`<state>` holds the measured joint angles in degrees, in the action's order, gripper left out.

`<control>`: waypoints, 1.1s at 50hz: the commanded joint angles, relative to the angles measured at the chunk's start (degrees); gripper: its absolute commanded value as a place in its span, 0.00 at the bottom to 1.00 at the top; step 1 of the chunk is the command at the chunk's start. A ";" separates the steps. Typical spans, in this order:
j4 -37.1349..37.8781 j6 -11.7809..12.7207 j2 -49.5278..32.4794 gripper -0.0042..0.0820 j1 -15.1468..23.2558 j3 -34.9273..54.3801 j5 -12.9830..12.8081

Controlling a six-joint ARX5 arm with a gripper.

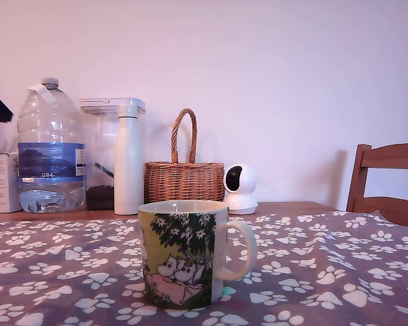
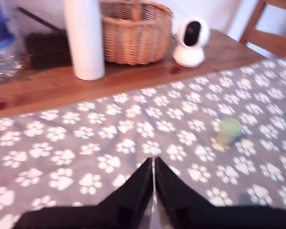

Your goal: Pick up the coffee capsules from the table one by one and drop them inside the nearest coffee cup

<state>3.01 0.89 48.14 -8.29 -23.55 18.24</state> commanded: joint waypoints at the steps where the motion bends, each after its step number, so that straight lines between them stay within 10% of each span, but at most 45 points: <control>1: 0.92 -2.14 0.85 0.04 -0.66 0.77 1.22; 23: 1.53 -21.29 5.18 0.04 -6.40 0.59 6.82; 55: 1.36 -23.45 5.22 0.05 -6.67 0.59 6.80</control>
<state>4.21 -21.89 53.04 -14.98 -23.55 24.99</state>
